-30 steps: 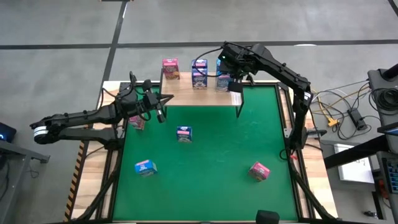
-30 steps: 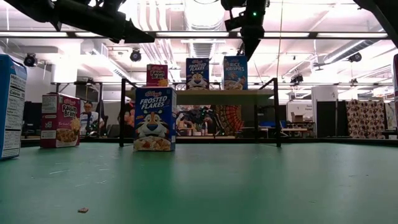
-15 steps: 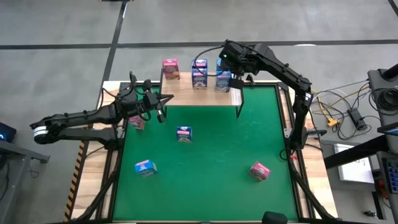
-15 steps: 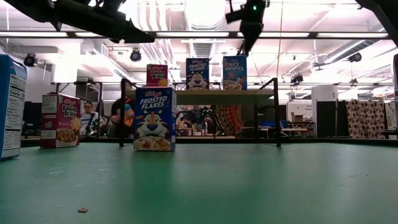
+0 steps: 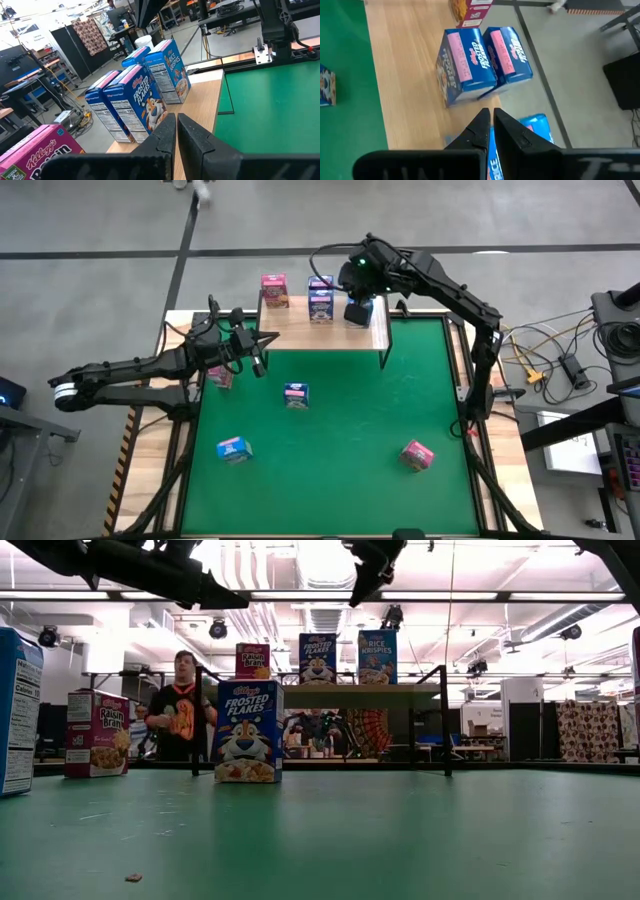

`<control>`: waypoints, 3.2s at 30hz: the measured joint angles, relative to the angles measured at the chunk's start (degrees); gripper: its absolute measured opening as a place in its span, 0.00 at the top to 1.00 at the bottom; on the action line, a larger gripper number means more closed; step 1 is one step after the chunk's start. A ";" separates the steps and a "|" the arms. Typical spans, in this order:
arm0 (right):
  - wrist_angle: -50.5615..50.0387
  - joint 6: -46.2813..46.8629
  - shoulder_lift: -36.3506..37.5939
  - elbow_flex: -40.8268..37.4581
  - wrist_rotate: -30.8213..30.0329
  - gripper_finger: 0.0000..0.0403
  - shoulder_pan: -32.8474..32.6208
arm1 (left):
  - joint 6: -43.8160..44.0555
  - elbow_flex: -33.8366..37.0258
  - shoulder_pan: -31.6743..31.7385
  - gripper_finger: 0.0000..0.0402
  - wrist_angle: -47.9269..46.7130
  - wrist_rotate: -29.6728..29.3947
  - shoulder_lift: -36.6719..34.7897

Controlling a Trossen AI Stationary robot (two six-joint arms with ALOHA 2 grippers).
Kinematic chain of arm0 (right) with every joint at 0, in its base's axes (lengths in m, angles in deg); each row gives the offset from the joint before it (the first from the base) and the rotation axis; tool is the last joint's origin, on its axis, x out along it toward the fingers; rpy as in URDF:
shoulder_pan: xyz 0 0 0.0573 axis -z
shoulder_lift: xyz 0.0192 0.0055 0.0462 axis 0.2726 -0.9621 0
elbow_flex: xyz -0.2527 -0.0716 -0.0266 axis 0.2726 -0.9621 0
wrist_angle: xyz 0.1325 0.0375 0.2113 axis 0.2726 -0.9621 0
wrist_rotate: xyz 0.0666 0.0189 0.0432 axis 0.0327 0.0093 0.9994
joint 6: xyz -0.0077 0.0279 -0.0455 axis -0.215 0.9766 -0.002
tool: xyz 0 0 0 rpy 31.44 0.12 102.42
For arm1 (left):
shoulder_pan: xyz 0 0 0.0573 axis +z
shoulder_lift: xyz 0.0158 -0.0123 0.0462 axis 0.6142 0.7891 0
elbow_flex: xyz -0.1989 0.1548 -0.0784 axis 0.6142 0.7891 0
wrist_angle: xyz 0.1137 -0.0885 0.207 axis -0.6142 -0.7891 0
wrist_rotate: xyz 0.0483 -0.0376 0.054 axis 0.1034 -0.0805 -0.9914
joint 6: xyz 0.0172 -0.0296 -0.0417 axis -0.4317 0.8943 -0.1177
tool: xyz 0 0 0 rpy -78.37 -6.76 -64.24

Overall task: Stack cereal on shelf
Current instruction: Put the right light blue cereal box on the shelf aligned with the other light blue cereal box, then put the blue cereal box on the shelf aligned with the other blue cereal boxes

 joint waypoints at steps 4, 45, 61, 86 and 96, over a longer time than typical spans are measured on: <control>1.95 -0.02 -0.02 -1.63 0.17 0.97 0.00 | -0.01 0.02 0.00 1.00 0.00 0.00 -0.01; 4.30 -2.19 -1.57 -9.04 -5.93 0.97 0.28 | -0.01 0.02 0.02 1.00 0.00 0.01 -0.01; 5.20 -2.26 -0.68 -5.86 -5.85 0.97 -0.96 | -0.02 0.02 0.01 1.00 0.00 0.01 -0.01; 16.12 -3.13 8.14 -19.99 -0.88 0.97 -15.76 | 10.76 0.01 -0.05 1.00 -6.03 7.97 -0.01; 41.20 -4.44 19.16 -46.64 -0.78 0.97 -19.93 | 13.92 0.02 -2.84 1.00 -5.96 14.01 -0.01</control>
